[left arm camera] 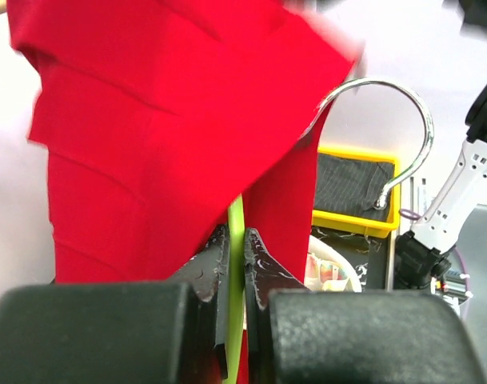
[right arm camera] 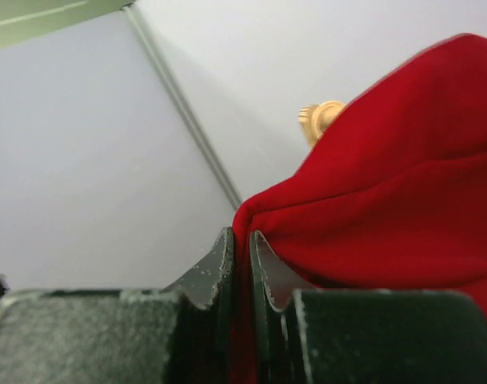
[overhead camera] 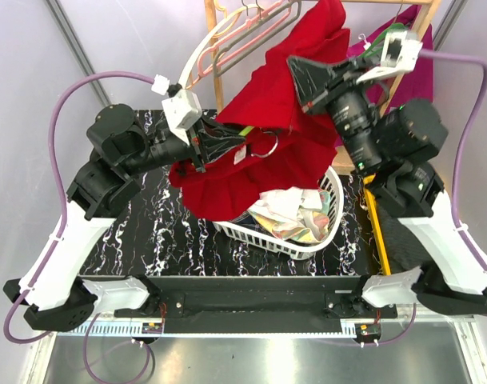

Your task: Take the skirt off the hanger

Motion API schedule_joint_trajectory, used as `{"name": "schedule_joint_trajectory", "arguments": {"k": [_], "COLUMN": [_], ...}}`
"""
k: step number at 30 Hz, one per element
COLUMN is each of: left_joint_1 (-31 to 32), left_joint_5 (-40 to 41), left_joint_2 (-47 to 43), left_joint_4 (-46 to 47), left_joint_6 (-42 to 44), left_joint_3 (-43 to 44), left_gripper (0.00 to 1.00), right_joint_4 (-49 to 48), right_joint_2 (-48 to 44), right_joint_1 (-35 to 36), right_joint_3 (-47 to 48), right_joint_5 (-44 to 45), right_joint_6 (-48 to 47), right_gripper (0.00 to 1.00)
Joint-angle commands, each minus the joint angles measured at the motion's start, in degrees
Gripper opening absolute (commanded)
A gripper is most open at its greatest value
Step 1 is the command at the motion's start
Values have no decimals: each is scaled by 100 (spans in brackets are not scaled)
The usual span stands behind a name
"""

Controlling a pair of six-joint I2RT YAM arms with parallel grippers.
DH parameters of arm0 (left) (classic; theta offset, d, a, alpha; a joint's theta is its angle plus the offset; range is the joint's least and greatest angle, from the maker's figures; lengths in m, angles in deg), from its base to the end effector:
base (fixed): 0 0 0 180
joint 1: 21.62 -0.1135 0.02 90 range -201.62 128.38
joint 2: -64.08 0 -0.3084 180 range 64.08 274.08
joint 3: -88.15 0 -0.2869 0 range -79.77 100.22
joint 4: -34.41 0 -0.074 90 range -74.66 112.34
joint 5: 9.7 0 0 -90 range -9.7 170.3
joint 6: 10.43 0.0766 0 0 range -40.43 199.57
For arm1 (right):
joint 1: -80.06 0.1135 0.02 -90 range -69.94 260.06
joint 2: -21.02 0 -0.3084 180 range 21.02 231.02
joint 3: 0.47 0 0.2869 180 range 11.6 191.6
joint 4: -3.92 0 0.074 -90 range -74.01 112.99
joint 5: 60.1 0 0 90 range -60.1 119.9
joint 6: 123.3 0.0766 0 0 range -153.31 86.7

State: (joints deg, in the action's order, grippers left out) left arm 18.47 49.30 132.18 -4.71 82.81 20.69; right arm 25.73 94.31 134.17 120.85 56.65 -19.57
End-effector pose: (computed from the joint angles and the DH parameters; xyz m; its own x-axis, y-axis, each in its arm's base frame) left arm 0.1650 -0.1905 0.6135 0.1242 -0.0412 -0.9914 0.9388 0.3284 0.1040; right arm 0.1750 0.1831 0.6851 0.1361 0.5496 -0.8243 -0.5343 0.7414 0.4061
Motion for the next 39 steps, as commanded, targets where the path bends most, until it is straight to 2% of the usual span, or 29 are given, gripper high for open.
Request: {"name": "schedule_joint_trajectory", "arguments": {"k": [1, 4, 8, 12, 15, 16, 17, 18, 20, 21, 23, 24, 25, 26, 28, 29, 30, 31, 32, 33, 34, 35, 39], "left_joint_1": [25, 25, 25, 25, 25, 25, 25, 25, 25, 25, 25, 25, 25, 25, 25, 25, 25, 25, 25, 25, 25, 25, 60], "left_joint_5": [165, 314, 332, 367, 393, 385, 376, 367, 349, 349, 349, 358, 384, 402, 533, 578, 639, 674, 709, 797, 824, 807, 789], "left_joint_2": [-95, -86, -156, -156, -130, -121, -112, -112, -112, -104, -51, -7, 132, 230, 590, 730, 1019, 1152, 1275, 1477, 1548, 1592, 1593], "left_joint_4": [490, 499, 490, 490, 508, 508, 516, 516, 508, 508, 516, 516, 516, 508, 490, 473, 385, 332, 288, 201, 165, 156, 165], "left_joint_6": [308, 370, 405, 422, 431, 431, 414, 414, 379, 379, 431, 440, 484, 501, 467, 458, 449, 449, 431, 396, 387, 387, 387], "left_joint_3": [-334, -457, -580, -590, -511, -493, -441, -414, -335, -291, -134, -37, 60, 339, 639, 841, 1200, 1404, 1571, 1825, 1914, 1950, 1872], "left_gripper": [0, 0, 0, 0, 0, 0, 0, 0, 0, 0, 0, 0, 0, 0, 0, 0, 0, 0, 0, 0, 0, 0, 0], "right_joint_4": [112, 475, 275, 29, 63, 63, 81, 133, 134, -23, -496, -1369, -1622, -1659, -1230, -1046, -1001, -704, -579, -604, -761, -1485, -2914], "right_joint_2": [368, 528, 168, -105, -385, -473, -683, -790, -1211, -1369, -1914, -2090, -2239, -2189, -1724, -1540, -1146, -899, -670, -468, -135, -18, 211], "right_joint_1": [-23, -23, -23, -23, -23, -23, -23, -23, -23, -23, -14, 151, 301, 563, 1546, 1872, 2624, 2988, 3305, 3639, 4016, 4159, 4257], "right_joint_3": [1474, 1907, 1503, 1143, 652, 224, -16, -270, -1262, -1631, -2949, -3458, -4142, -4227, -3930, -3799, -3493, -3324, -3183, -3078, -3103, -3181, -3682], "right_joint_5": [-1169, -1198, -1074, -1487, -1234, -954, -847, -724, -285, -649, -1579, -2237, -2365, -2393, -2069, -1694, -1351, -921, -420, 429, 820, 1459, 1975], "right_joint_6": [120, 191, 68, 67, 164, 164, 164, 121, 129, 129, 51, 7, -46, -351, -887, -1543, -1932, -2380, -3368, -3856, -4331, -5119, -6653], "right_gripper": [16, 19, 19, 19, 17, 17, 22, 32, 42, 54, 64, 81, 89, 97, 100, 100, 100, 100, 100, 100, 100, 100, 100]}}
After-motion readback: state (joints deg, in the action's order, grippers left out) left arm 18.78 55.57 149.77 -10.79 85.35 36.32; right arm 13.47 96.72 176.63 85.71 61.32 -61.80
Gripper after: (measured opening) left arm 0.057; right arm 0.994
